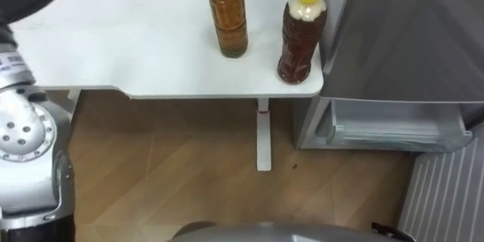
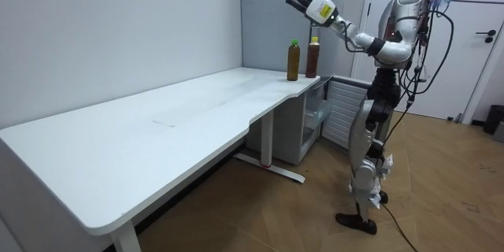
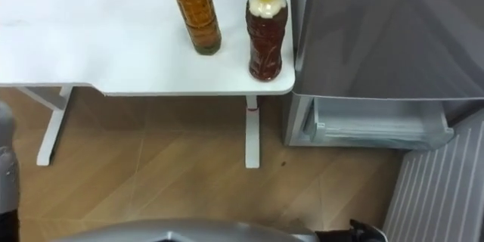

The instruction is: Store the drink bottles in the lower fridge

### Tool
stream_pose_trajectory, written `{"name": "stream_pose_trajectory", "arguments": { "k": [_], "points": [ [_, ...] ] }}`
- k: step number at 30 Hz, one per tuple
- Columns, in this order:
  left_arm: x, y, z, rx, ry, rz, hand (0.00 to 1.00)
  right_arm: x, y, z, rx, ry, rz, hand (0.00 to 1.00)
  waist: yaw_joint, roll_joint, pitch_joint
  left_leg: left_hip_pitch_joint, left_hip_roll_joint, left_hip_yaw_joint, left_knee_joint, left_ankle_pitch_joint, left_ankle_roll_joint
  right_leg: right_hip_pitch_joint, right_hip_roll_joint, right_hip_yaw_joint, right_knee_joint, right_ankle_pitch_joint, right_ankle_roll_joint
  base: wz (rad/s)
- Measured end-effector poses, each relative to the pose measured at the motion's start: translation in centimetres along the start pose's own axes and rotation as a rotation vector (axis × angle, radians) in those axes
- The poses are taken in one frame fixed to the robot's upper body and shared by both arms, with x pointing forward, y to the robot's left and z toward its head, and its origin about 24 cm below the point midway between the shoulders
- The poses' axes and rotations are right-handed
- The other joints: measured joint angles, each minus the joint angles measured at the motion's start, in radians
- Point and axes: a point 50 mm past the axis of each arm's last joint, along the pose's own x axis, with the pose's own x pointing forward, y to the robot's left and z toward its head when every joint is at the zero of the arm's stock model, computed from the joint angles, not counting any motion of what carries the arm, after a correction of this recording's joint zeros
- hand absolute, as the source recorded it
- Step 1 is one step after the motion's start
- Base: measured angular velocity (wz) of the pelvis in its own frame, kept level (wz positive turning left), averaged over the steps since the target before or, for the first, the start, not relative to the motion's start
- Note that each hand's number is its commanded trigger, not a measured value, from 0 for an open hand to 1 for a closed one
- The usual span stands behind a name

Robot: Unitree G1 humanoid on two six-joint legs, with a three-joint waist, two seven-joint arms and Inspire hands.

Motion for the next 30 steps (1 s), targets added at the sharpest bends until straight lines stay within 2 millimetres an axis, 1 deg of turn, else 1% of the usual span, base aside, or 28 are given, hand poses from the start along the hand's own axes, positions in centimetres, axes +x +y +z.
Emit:
{"name": "stream_pose_trajectory", "arguments": {
  "k": [1, 3, 5, 7, 10, 13, 19, 26, 30],
  "points": [
    [-0.1, -0.7, -0.1, -0.052, 0.018, -0.064, 0.0, 0.1, 0.2, 0.2, -0.01, -0.006, 0.009, 0.0, -0.01, -0.003, -0.0011, 0.001, 0.0, 0.0, -0.001, 0.0, 0.0, 0.0, 0.0, 0.001, 0.0, 0.0, 0.0, 0.0],
    [0.0, -1.8, -0.1, -0.115, 0.034, -0.162, 0.0, 0.1, 0.3, 0.4, -0.018, -0.012, 0.022, 0.0, -0.017, -0.005, -0.0023, 0.002, 0.0, 0.001, -0.001, 0.0, 0.0, 0.0, 0.0, 0.003, 0.001, 0.0, 0.0, 0.0],
    [0.2, -2.7, 0.0, -0.158, 0.031, -0.241, 0.0, 0.1, 0.4, 0.6, -0.019, -0.015, 0.029, 0.0, -0.021, -0.004, -0.0027, 0.003, 0.001, 0.003, -0.001, 0.0, 0.0, -0.002, 0.0, 0.006, 0.005, 0.0, 0.0, -0.03],
    [0.4, -3.6, 0.2, -0.222, 0.023, -0.326, 0.0, 0.1, 0.3, 0.9, -0.018, -0.025, 0.029, 0.0, -0.021, -0.001, -0.0055, 0.003, 0.003, 0.015, 0.0, 0.0, 0.0, -0.009, 0.0, 0.015, 0.009, 0.0, 0.0, -0.12],
    [0.6, -4.1, 0.5, -0.268, 0.012, -0.4, 0.0, 0.1, 0.3, 0.9, -0.019, -0.025, 0.027, 0.0, -0.022, 0.003, -0.0077, 0.005, 0.004, 0.027, 0.0, 0.0, 0.0, -0.013, 0.0, 0.025, 0.014, 0.0, -0.001, -0.1],
    [0.6, -4.5, 0.6, -0.284, 0.007, -0.458, 0.0, 0.1, 0.2, 0.9, -0.02, -0.025, 0.024, 0.0, -0.034, 0.004, -0.0086, 0.005, 0.005, 0.027, 0.0, 0.0, 0.0, -0.017, 0.0, 0.024, 0.022, 0.0, -0.001, 0.0],
    [0.1, -5.5, 0.4, -0.329, 0.031, -0.57, 0.0, 0.1, 0.1, 0.6, -0.018, -0.011, 0.021, 0.0, -0.039, 0.005, -0.0092, 0.006, 0.005, 0.027, 0.004, 0.0, 0.0, -0.017, 0.0, 0.025, 0.023, 0.0, 0.0, 0.0],
    [-0.6, -6.8, -0.1, -0.345, 0.094, -0.694, 0.0, 0.1, 0.1, 0.6, -0.018, -0.004, 0.025, 0.0, -0.044, 0.005, -0.0084, 0.003, 0.005, 0.027, 0.016, -0.001, 0.001, -0.017, -0.001, 0.026, 0.021, -0.001, 0.001, 0.0],
    [-0.9, -7.4, -0.3, -0.371, 0.115, -0.74, 0.0, 0.1, 0.2, 0.6, -0.015, 0.004, 0.026, 0.0, -0.052, 0.003, -0.0063, 0.001, 0.005, 0.028, 0.016, -0.001, 0.001, -0.016, -0.001, 0.027, 0.022, -0.001, 0.001, 0.0]
  ]
}}
